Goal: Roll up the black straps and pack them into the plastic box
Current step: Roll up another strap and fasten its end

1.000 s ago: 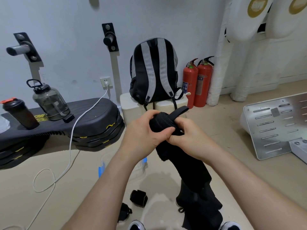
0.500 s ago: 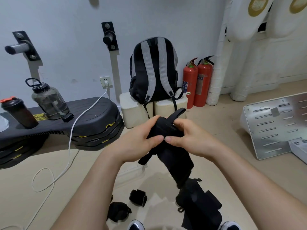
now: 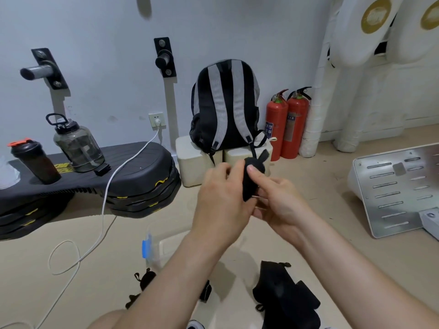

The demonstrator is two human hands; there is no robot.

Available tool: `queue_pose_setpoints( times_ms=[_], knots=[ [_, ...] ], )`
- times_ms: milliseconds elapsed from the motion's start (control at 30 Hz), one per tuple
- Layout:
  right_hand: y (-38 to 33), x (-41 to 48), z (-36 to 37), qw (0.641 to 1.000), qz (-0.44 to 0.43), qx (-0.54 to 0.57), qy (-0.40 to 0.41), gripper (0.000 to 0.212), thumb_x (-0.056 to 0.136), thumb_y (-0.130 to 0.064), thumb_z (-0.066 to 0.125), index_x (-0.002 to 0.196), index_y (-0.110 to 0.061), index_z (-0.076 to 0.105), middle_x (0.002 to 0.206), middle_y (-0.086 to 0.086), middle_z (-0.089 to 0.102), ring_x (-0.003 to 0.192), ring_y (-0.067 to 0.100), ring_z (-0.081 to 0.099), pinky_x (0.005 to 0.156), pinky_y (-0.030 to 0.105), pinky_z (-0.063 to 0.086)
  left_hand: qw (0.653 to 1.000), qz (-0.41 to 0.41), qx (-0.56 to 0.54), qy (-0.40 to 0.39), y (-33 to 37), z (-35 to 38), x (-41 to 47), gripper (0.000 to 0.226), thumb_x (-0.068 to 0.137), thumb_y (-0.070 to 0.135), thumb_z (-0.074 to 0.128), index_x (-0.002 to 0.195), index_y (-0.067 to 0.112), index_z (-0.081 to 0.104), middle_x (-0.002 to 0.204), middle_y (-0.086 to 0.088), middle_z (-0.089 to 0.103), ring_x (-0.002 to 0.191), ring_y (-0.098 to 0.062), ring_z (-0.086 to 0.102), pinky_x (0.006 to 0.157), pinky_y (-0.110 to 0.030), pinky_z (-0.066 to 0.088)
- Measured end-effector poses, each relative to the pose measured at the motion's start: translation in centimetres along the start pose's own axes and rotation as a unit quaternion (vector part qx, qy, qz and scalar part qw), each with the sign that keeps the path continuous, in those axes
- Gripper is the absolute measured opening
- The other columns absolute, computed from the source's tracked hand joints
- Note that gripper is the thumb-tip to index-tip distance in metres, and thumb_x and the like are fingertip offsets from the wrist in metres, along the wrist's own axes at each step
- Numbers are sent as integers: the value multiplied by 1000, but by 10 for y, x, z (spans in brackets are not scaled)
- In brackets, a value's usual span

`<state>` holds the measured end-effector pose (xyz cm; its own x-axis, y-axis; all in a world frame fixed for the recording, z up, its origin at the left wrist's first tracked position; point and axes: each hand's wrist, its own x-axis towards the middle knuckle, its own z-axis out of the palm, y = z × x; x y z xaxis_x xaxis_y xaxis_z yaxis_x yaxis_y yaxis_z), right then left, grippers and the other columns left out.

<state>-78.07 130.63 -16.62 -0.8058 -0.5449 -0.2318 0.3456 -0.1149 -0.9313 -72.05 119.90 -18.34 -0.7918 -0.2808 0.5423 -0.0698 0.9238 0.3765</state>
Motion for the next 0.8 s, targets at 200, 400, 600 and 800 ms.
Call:
queue_pose_setpoints(
  times_ms=[200, 400, 600, 800],
  knots=[
    [-14, 1, -15, 997, -11, -69, -17, 22, 95, -30, 62, 97, -11, 73, 86, 7, 77, 74, 14, 73, 56, 28, 53, 957, -54, -251, -135, -3, -15, 1, 77, 77, 2, 76, 146, 22, 48, 131, 7, 51, 114, -4, 52, 99, -17, 41],
    [-28, 6, -21, 997, 41, 49, 47, 18, 93, -27, 65, 100, -10, 65, 87, 12, 71, 78, 24, 70, 56, 35, 61, 906, -120, -351, -204, -20, -29, 6, 90, 69, 27, 76, 150, 32, 38, 143, 18, 50, 132, 9, 41, 113, -25, 34],
    [-32, 7, -28, 995, 56, 69, 35, 18, 93, -28, 61, 98, -11, 65, 73, 6, 70, 60, 18, 69, 51, 31, 59, 967, -19, -207, -147, 0, -8, -9, 56, 88, 46, 64, 140, 38, 44, 125, 24, 57, 112, 10, 49, 93, -8, 37],
    [-39, 4, -36, 992, 42, 115, 32, 19, 91, -29, 59, 93, -11, 65, 73, 7, 66, 59, 19, 64, 51, 27, 55, 968, 24, -217, -121, -6, 2, -8, 51, 99, 34, 47, 150, 25, 41, 134, 13, 59, 122, -1, 53, 102, -19, 40]
  ],
)
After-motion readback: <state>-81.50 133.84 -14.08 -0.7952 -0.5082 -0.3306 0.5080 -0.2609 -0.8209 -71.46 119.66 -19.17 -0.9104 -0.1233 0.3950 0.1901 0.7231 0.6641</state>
